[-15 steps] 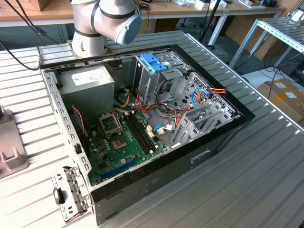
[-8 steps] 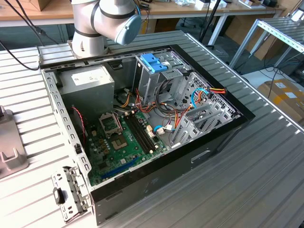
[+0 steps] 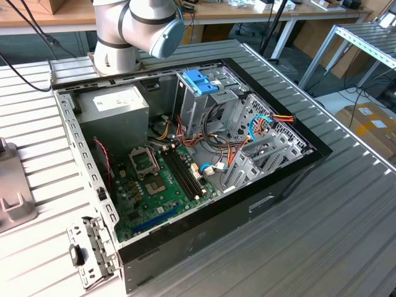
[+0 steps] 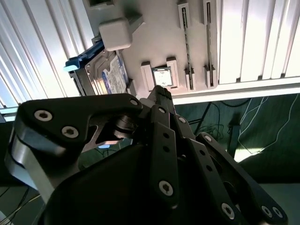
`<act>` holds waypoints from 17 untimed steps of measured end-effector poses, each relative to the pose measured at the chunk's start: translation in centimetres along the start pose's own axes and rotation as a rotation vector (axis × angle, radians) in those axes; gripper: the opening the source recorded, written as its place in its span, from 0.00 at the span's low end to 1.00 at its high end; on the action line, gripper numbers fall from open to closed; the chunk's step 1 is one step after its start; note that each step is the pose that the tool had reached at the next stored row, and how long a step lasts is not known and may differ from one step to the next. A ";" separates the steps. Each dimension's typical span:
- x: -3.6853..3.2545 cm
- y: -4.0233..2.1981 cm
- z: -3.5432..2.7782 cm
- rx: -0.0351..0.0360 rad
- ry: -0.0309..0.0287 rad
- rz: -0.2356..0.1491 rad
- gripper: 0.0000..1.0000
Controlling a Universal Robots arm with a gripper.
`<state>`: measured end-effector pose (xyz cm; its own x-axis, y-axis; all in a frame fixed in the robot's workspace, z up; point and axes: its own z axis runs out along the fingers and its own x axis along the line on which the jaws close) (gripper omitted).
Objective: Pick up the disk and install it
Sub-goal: 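Pick up the disk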
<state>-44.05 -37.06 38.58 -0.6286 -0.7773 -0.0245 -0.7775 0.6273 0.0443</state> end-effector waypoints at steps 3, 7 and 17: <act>0.00 0.00 0.00 -0.0003 0.0005 -0.011 0.11; 0.00 0.00 0.00 -0.0007 0.0012 -0.027 0.11; 0.00 0.00 0.00 -0.0018 0.0032 -0.071 0.11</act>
<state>-44.05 -37.06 38.59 -0.5716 -0.8202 -0.0244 -0.8202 0.5703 0.0444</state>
